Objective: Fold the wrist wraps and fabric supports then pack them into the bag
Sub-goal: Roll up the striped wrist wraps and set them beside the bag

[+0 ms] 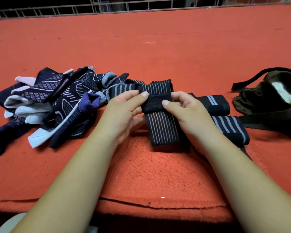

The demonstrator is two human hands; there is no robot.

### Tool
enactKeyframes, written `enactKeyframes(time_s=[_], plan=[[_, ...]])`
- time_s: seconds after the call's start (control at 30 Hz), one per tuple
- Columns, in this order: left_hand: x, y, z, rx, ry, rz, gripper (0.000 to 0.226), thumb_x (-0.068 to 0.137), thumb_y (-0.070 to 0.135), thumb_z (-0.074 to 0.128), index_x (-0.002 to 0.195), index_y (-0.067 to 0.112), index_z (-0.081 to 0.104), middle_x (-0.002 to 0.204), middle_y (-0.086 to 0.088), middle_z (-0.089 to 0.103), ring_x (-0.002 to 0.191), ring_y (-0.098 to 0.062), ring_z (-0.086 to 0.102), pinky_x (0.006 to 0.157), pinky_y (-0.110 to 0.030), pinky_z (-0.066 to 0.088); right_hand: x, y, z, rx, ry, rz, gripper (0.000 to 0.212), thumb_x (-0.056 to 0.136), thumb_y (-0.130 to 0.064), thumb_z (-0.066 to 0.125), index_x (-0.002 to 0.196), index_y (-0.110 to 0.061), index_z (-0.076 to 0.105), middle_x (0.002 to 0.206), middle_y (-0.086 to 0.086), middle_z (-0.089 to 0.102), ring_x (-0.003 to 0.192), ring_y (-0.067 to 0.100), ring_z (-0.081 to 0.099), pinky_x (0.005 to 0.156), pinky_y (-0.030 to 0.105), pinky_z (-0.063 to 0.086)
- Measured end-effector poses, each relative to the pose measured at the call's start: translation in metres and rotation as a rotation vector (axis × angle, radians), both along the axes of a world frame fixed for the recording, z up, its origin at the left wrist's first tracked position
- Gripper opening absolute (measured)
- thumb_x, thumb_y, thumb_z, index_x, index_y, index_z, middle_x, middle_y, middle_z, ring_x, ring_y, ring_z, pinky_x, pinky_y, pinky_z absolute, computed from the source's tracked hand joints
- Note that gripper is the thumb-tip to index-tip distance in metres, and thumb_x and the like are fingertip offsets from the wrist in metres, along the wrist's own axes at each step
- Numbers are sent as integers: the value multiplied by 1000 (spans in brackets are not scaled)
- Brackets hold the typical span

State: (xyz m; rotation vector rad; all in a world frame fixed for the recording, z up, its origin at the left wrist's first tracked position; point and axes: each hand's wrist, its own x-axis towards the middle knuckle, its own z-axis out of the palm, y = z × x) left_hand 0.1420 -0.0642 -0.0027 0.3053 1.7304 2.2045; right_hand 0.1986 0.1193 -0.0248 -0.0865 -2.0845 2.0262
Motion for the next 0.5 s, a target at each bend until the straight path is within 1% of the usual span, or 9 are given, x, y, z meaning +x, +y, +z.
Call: enactKeyframes(time_s=[0.1, 0.13, 0.2, 0.27, 0.33, 0.4, 0.5], plan=[[3, -1, 1, -64, -16, -66, 16, 104, 11, 64, 117, 11, 73, 97, -1, 80, 68, -7, 73, 63, -25, 60, -1, 1, -2, -14, 8, -33, 19, 105, -21, 68, 124, -18, 71, 104, 5, 81, 93, 18, 77, 84, 36, 58], [3, 0, 0, -81, -13, -65, 18, 104, 11, 65, 120, 9, 73, 99, -2, 81, 69, -7, 73, 61, -23, 59, -1, 2, -2, -12, 4, -38, 18, 106, -22, 67, 124, -19, 71, 104, 5, 81, 94, 18, 77, 84, 36, 58], [4, 1, -2, -91, -1, -34, 22, 103, 13, 68, 123, 8, 74, 112, -8, 81, 83, -13, 76, 64, -23, 60, -2, 2, -1, -13, -3, -38, 19, 107, -24, 65, 125, -22, 71, 107, 4, 81, 98, 20, 78, 86, 39, 59], [3, 4, -5, -73, 13, 11, 22, 101, 12, 70, 122, 8, 75, 119, -12, 79, 91, -18, 76, 69, -26, 61, -4, 2, -2, -10, -9, -50, 21, 109, -29, 62, 127, -27, 72, 114, 0, 81, 106, 20, 77, 97, 46, 60], [3, 5, -6, -33, 12, 34, 20, 99, 10, 72, 118, 8, 75, 115, -11, 80, 87, -16, 77, 68, -25, 61, -4, 2, -2, -7, -25, -44, 23, 110, -34, 57, 127, -33, 73, 119, -6, 80, 113, 18, 75, 106, 50, 56], [3, 5, -6, -10, 3, 34, 16, 98, 11, 73, 114, 10, 75, 107, -8, 80, 82, -13, 76, 66, -23, 60, -4, 2, -1, -21, -33, -17, 26, 112, -33, 53, 129, -35, 73, 120, -8, 79, 115, 16, 75, 108, 47, 55], [3, 7, -7, 15, -21, 19, 8, 97, 11, 74, 104, 14, 74, 98, -4, 79, 78, -12, 75, 66, -23, 60, -3, 2, 1, -64, -27, -2, 28, 114, -30, 51, 131, -31, 73, 122, -6, 79, 118, 18, 74, 106, 42, 55]])
